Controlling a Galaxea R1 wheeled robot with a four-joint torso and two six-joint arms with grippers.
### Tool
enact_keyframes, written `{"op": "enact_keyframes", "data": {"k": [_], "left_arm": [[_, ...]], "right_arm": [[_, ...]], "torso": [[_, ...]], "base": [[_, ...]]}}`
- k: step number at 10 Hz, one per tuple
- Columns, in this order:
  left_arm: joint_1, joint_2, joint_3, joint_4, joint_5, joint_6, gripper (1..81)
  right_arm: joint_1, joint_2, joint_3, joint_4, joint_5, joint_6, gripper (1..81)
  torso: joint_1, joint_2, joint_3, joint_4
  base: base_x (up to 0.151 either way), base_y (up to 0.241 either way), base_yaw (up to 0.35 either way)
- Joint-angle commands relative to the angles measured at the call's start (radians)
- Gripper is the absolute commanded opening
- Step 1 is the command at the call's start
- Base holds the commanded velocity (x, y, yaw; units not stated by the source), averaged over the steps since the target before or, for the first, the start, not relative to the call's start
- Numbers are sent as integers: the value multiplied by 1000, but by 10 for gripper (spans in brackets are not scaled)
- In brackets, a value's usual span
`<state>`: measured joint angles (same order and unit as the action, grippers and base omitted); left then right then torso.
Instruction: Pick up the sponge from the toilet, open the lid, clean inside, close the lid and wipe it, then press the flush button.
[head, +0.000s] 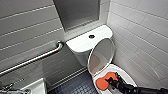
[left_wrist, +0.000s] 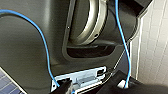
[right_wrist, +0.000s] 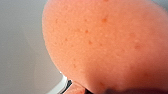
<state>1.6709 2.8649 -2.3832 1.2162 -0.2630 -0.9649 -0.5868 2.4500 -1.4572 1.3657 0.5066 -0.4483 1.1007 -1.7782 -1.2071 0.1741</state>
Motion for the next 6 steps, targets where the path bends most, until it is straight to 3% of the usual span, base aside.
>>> {"op": "enact_keyframes", "data": {"k": [1, 4, 6], "left_arm": [[48, -11, 7, 10, 39, 8, 811], [47, -11, 7, 9, 38, 6, 811], [48, -11, 7, 9, 39, 6, 811]], "right_arm": [[165, 2, 28, -5, -151, 22, 10], [195, 8, 42, -5, -160, 36, 10], [157, 68, -35, -7, -201, 36, 10]], "torso": [[0, 0, 0, 0], [0, 0, 0, 0], [0, 0, 0, 0]], "base": [[0, 0, 0], [0, 0, 0], [0, 0, 0]]}}
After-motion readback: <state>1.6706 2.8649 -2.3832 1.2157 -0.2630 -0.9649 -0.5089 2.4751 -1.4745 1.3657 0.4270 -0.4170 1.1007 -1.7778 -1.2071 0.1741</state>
